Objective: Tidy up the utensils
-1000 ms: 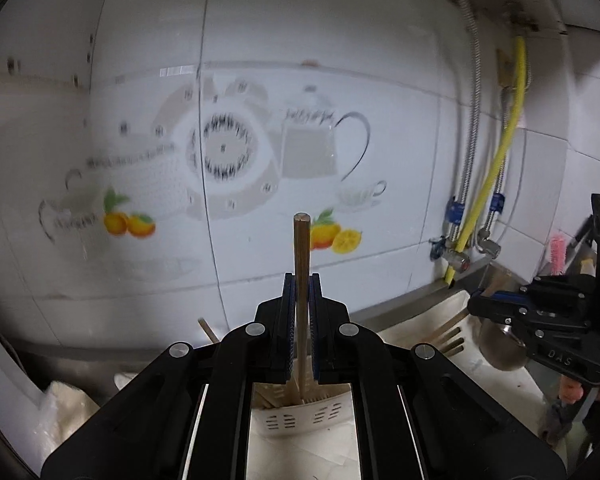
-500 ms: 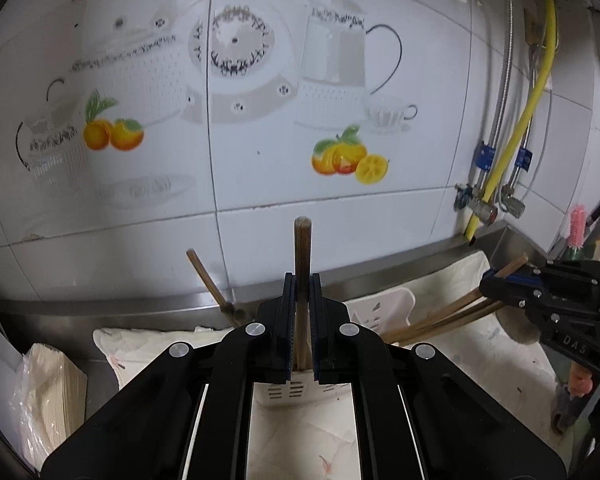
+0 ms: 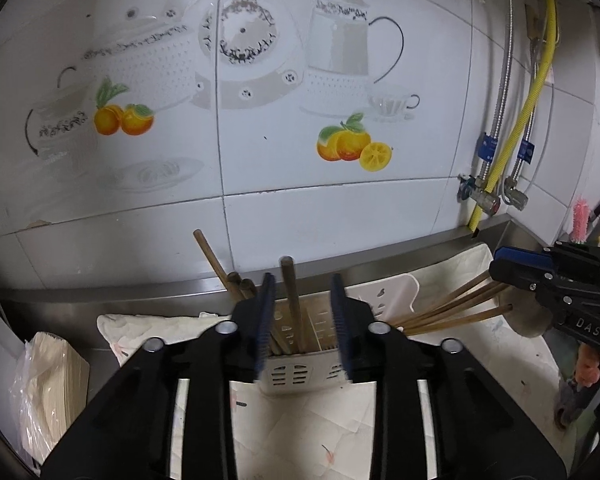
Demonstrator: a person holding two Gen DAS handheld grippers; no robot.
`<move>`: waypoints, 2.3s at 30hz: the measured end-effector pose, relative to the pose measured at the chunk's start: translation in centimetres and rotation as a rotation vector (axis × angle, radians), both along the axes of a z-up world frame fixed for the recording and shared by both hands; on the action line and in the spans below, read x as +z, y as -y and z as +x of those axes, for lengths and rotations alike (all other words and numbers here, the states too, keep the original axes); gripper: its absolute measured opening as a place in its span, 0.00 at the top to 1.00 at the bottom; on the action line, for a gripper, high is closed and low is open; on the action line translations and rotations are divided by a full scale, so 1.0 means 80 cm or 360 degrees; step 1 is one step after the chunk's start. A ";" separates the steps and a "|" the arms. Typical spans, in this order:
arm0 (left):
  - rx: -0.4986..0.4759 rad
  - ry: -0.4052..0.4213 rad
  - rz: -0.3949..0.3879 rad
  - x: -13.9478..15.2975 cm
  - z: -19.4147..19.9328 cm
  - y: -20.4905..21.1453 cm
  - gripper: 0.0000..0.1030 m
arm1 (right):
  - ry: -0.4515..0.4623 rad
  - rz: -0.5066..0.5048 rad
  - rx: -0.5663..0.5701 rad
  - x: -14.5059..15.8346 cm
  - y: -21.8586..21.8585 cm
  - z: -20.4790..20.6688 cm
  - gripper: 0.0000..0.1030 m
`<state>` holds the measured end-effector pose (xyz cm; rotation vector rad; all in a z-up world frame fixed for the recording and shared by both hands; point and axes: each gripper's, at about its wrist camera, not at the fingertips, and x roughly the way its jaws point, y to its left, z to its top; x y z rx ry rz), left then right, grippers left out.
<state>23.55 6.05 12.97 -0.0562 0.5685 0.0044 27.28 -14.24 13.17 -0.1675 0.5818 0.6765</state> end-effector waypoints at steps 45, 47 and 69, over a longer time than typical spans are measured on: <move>0.0309 0.0115 0.0048 -0.044 -0.191 0.006 0.05 | 0.0112 0.0049 -0.0208 -0.046 0.051 -0.131 0.12; 0.0315 0.0102 0.0045 -0.049 -0.196 0.007 0.05 | 0.0115 0.0052 -0.0226 -0.048 0.053 -0.137 0.11; 0.0362 0.0064 -0.0037 -0.080 -0.237 -0.003 0.05 | 0.0036 0.0085 -0.0339 -0.089 0.066 -0.188 0.10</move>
